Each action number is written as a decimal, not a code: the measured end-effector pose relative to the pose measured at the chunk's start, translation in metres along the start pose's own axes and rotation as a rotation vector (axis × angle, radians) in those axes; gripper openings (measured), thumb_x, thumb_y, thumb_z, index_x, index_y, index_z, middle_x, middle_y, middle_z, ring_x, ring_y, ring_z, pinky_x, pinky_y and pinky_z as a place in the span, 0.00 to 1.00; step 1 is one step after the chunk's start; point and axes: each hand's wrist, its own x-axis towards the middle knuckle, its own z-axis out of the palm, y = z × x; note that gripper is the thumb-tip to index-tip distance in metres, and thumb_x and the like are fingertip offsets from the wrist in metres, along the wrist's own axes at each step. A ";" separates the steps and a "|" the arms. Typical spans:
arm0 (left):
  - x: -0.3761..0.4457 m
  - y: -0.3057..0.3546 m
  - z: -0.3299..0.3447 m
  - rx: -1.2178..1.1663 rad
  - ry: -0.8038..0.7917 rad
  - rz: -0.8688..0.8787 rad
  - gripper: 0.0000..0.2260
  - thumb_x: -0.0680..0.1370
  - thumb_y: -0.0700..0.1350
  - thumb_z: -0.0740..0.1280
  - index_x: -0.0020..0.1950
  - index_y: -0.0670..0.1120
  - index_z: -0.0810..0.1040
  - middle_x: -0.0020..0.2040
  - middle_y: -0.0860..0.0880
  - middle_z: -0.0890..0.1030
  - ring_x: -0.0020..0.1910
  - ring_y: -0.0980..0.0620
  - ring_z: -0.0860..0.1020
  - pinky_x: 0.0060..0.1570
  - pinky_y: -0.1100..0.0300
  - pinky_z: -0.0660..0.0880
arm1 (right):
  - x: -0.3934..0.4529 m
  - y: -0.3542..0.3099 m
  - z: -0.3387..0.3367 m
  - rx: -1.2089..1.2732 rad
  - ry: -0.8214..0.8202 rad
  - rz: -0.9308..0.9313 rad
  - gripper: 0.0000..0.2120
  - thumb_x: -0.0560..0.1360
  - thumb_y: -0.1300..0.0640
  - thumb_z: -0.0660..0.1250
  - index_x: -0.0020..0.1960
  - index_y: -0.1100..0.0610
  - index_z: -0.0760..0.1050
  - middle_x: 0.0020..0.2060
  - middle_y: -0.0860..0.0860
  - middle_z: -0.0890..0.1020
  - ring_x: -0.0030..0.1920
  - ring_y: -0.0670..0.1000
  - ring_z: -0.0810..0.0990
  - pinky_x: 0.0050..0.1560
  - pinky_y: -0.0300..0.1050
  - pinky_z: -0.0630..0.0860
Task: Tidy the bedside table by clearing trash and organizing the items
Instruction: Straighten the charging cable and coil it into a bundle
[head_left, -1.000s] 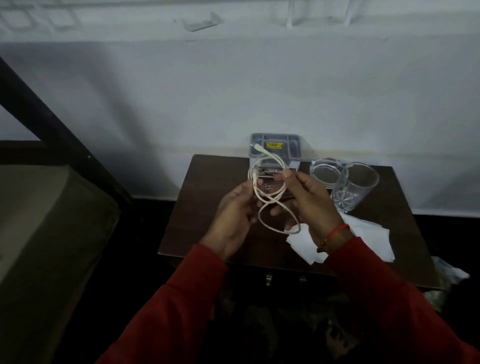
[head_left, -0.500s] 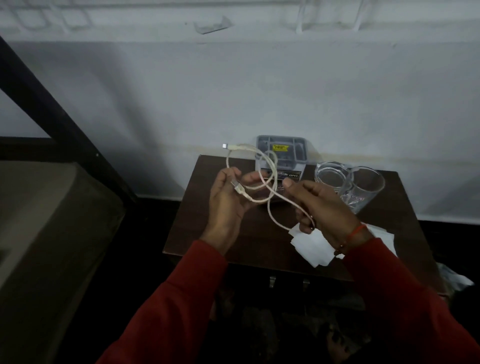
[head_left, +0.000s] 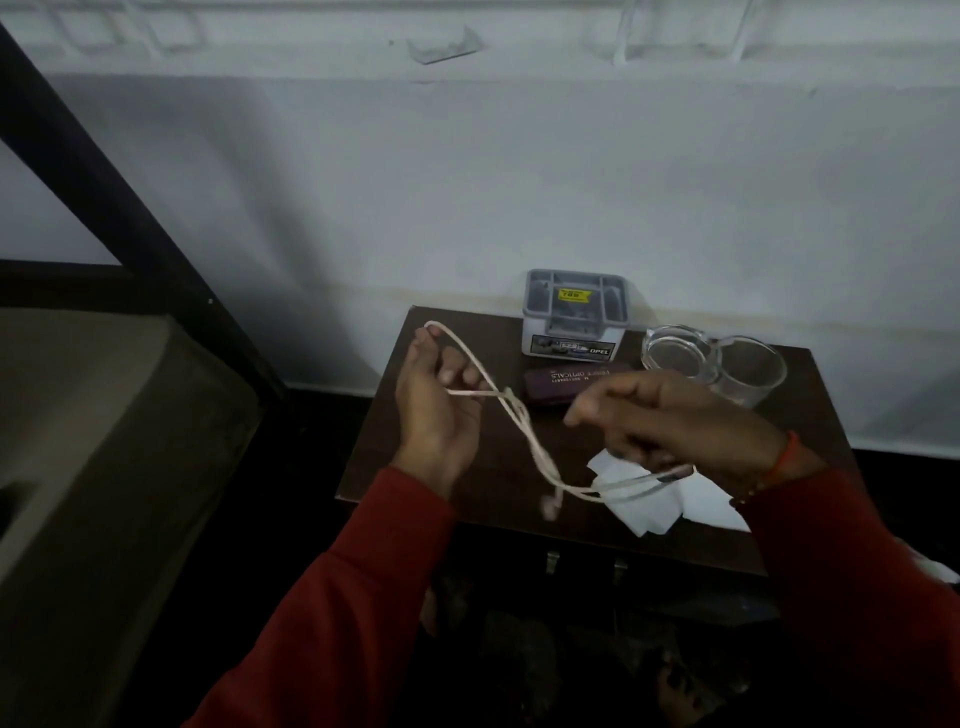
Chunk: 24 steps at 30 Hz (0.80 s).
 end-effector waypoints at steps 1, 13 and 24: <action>0.000 0.003 0.000 -0.071 -0.017 -0.013 0.14 0.87 0.50 0.54 0.46 0.50 0.74 0.22 0.55 0.64 0.23 0.57 0.69 0.29 0.64 0.70 | 0.001 -0.002 0.004 -0.129 -0.007 0.027 0.21 0.69 0.34 0.71 0.52 0.48 0.81 0.28 0.50 0.76 0.21 0.45 0.64 0.24 0.35 0.61; -0.044 0.028 0.040 0.751 -0.385 0.363 0.10 0.85 0.44 0.61 0.57 0.44 0.82 0.21 0.56 0.64 0.16 0.57 0.61 0.18 0.66 0.60 | 0.007 -0.048 0.053 0.071 0.475 -0.344 0.12 0.79 0.53 0.68 0.51 0.63 0.78 0.44 0.66 0.82 0.47 0.71 0.80 0.49 0.68 0.80; -0.068 0.113 0.065 1.377 -0.178 0.772 0.08 0.80 0.52 0.67 0.50 0.52 0.85 0.29 0.57 0.80 0.34 0.54 0.81 0.37 0.60 0.76 | -0.101 -0.093 0.003 0.567 0.149 -0.259 0.12 0.77 0.53 0.67 0.53 0.60 0.82 0.25 0.46 0.63 0.19 0.40 0.57 0.19 0.28 0.57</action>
